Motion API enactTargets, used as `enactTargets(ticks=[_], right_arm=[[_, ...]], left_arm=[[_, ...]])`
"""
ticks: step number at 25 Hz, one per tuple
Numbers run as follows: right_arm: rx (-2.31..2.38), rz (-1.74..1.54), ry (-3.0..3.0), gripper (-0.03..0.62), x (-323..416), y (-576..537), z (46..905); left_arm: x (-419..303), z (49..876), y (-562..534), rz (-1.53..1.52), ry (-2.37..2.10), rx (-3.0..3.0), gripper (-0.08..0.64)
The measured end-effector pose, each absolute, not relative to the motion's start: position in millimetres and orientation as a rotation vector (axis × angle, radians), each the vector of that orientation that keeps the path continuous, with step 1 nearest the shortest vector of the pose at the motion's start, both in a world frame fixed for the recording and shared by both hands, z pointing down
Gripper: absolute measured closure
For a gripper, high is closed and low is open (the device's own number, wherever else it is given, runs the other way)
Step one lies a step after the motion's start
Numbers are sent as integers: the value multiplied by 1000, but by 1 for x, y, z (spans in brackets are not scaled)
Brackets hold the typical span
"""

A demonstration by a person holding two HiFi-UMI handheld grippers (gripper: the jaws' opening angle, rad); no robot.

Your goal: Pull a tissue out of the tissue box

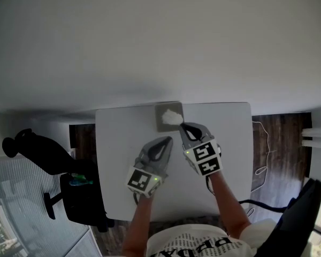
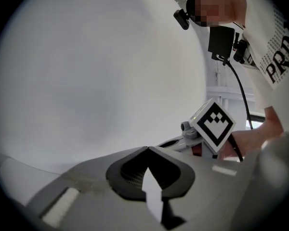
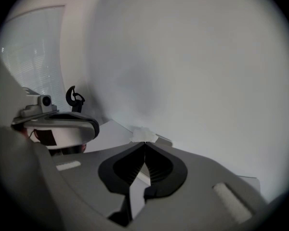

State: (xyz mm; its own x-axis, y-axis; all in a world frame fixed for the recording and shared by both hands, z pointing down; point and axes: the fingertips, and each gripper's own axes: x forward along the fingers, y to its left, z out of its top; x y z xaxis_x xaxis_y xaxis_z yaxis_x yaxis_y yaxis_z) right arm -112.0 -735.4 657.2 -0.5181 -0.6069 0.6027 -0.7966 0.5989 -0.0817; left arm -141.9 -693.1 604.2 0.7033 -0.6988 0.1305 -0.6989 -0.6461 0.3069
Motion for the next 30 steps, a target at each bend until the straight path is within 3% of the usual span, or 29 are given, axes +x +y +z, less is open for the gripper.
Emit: enactTargets(ticks=[30], right_arm=[[1177, 378, -2467, 581, -85, -637, 493]], left_arm=[[-128, 483, -595, -24, -1058, 2701, 569]])
